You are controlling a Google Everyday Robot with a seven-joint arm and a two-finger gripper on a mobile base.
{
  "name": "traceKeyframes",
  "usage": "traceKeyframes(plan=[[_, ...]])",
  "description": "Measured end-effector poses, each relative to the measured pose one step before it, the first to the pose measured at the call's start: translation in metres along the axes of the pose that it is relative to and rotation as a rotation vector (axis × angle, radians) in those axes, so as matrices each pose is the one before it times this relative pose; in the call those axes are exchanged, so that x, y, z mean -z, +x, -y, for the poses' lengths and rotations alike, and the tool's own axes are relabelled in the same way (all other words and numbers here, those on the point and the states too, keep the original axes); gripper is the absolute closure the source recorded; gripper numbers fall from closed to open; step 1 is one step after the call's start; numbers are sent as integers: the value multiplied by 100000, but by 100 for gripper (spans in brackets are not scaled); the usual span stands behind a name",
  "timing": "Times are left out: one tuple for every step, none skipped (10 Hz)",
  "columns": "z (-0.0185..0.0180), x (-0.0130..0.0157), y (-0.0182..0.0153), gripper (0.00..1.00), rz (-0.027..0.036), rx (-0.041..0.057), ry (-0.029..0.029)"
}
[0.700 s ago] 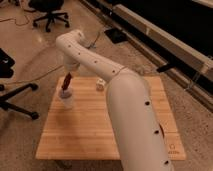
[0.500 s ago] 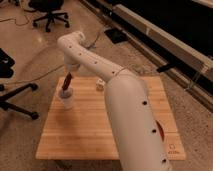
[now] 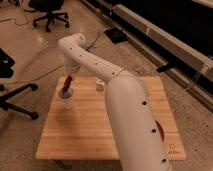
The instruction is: Place the pepper in the ceramic cup
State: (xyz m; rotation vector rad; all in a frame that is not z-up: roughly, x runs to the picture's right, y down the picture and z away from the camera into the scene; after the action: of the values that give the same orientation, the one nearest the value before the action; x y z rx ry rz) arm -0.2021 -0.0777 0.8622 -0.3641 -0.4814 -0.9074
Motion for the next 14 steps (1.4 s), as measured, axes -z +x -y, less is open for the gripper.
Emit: traceKeyframes(plan=[[-42, -210, -132, 100, 314, -171, -16], [51, -269, -237, 100, 407, -84, 56], [-131, -227, 13, 100, 212, -289, 20], [-255, -113, 209, 100, 98, -558, 1], [-162, -214, -82, 100, 378, -100, -41], [58, -65, -38, 100, 200, -48, 250], [27, -69, 22, 100, 25, -62, 151], [-46, -183, 12, 100, 156, -156, 26], [-32, -65, -28, 100, 169, -45, 113], [-128, -128, 43, 100, 164, -156, -1], [-18, -8, 24, 98, -39, -11, 71], [48, -15, -43, 90, 44, 7, 125], [-9, -130, -29, 82, 104, -78, 111], [-47, -65, 35, 79, -30, -110, 90]])
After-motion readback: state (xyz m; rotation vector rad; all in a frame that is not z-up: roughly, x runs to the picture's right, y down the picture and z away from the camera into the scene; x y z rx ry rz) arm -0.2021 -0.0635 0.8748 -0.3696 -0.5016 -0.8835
